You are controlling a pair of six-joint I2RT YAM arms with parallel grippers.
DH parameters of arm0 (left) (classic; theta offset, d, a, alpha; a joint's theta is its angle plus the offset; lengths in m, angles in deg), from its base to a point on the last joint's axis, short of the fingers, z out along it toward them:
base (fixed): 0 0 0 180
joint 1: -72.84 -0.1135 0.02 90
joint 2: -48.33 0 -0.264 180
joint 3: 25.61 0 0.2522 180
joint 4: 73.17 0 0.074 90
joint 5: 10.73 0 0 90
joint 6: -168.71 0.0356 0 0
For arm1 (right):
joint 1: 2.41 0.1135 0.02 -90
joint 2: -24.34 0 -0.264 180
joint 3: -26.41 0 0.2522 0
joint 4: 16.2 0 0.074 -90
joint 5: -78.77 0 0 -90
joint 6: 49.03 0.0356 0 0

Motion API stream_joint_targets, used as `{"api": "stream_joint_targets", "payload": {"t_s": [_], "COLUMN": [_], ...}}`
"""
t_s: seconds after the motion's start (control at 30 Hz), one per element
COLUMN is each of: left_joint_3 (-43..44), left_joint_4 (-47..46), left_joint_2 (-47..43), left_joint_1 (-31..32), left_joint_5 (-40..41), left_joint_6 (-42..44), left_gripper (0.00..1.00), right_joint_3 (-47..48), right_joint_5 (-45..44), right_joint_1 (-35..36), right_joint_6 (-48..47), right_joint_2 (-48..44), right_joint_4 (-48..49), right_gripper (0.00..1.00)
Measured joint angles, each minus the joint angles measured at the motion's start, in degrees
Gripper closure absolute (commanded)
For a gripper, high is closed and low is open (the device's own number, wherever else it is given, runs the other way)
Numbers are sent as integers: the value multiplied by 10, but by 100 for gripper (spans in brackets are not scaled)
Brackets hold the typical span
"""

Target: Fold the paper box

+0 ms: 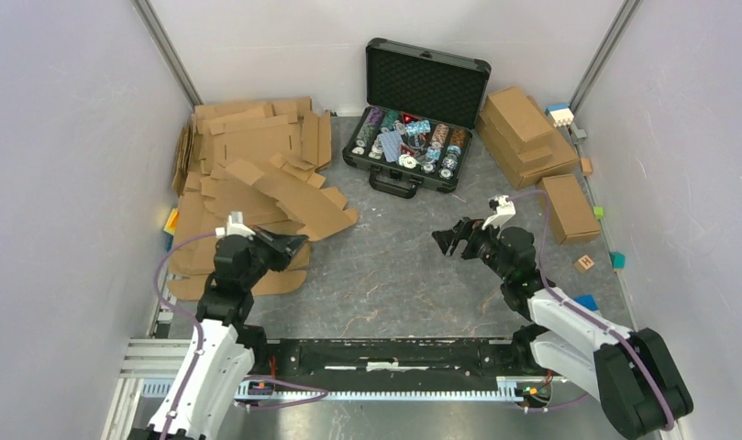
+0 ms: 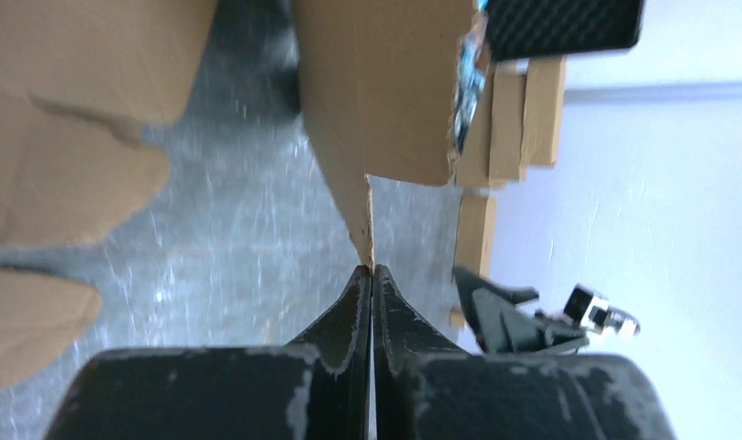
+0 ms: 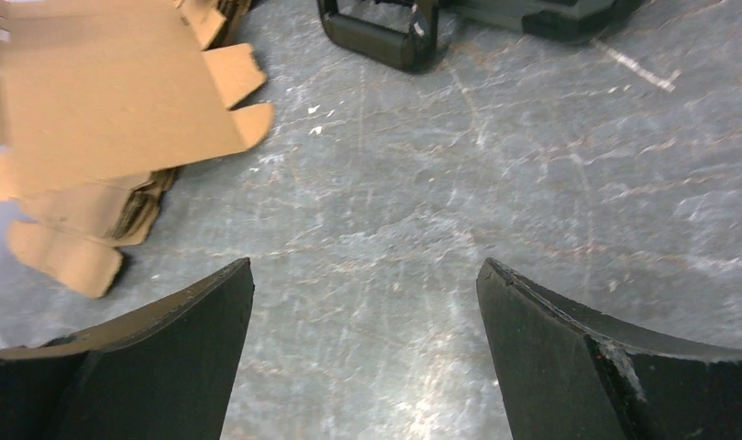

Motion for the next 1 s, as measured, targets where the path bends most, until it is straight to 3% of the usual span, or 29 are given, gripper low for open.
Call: {"api": "stream_joint_targets", "payload": {"t_s": [0.23, 0.5, 0.73, 1.0], "left_joint_3": [-35, -21, -4, 25], "left_joint_4": [-10, -57, -122, -214], "left_joint_2": [5, 89, 185, 304], "left_joint_1": [93, 249, 411, 507], "left_joint_5": [-27, 31, 115, 176], "left_joint_6": [-40, -60, -87, -102], "left_gripper": [98, 98, 98, 98], "right_joint_3": [2, -37, -37, -83], "right_joint_5": [43, 65, 66, 75], "right_joint_1": [2, 33, 43, 52], "right_joint_6": [156, 363, 443, 503], "right_joint_2": [-63, -110, -132, -188], "right_joint_4": [-99, -104, -113, -152], "right_gripper": [4, 5, 7, 8]}}
